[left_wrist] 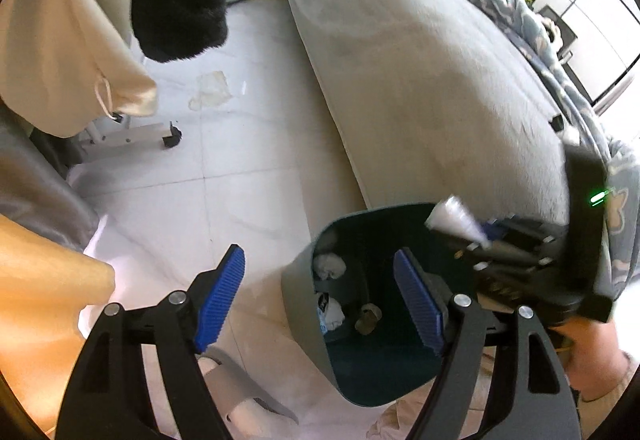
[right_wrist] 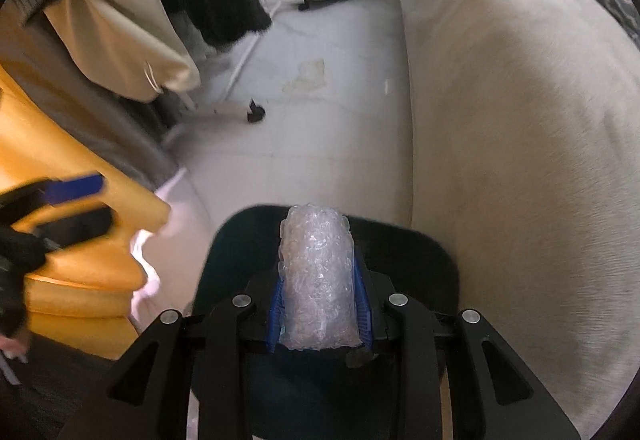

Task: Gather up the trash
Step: 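Open the right tool to drop the plastic wrap roll into the bin, then move both open tools back to the bed and grasp the second wrap roll with the right tool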

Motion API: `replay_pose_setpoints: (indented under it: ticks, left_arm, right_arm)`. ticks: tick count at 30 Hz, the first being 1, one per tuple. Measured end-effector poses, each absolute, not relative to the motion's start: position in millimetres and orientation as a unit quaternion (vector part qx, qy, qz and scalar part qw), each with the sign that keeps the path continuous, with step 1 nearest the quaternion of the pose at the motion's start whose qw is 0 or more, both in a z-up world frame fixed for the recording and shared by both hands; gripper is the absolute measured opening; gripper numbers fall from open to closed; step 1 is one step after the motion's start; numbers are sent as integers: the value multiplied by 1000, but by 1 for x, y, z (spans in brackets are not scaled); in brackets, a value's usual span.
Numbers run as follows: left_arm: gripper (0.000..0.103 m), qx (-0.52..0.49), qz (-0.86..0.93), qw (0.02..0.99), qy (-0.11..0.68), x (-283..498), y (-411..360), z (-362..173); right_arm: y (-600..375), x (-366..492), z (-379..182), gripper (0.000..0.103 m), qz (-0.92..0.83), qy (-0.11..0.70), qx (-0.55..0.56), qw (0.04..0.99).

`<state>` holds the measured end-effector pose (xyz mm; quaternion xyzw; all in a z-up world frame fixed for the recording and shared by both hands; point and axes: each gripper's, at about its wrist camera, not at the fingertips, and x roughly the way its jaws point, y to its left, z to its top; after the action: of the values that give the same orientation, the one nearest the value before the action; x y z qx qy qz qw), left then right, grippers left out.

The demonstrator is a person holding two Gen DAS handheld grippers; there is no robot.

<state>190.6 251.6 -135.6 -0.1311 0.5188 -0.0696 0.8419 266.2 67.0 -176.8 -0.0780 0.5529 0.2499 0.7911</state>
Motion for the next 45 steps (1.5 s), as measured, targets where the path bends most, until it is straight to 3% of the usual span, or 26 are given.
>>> replay_pose_setpoints:
  ticks: [13,15,17,21,28,42,45]
  left_arm:
    - [70,-141,-70,888,433,183,278,-95]
    - [70,-147,-72,893,420,182,279,-88]
    - [70,-148,-77,900,403,182,277,-80]
    - [70,-131,-83,913,376,182,262,-64]
    - [70,-129,-97,920,358,188,230,-47]
    - [70,-106,-123,941,298,202,147,1]
    - [70,-104,-126,941,296,210,134,3]
  right_arm:
    - [89,262,-236,32,235,609,-128,747]
    - [89,260,-240,34,237,617,-135,738]
    - [87,257,-243,46,239,626,-138,729]
    - [81,252,-243,50,235,638,-156,717]
    - [61,250,-207,58,248,605,-130,745]
    - [5,257,-128,64,282,519,-75,803]
    - [-11,263,-111,74,276,492,-67,823]
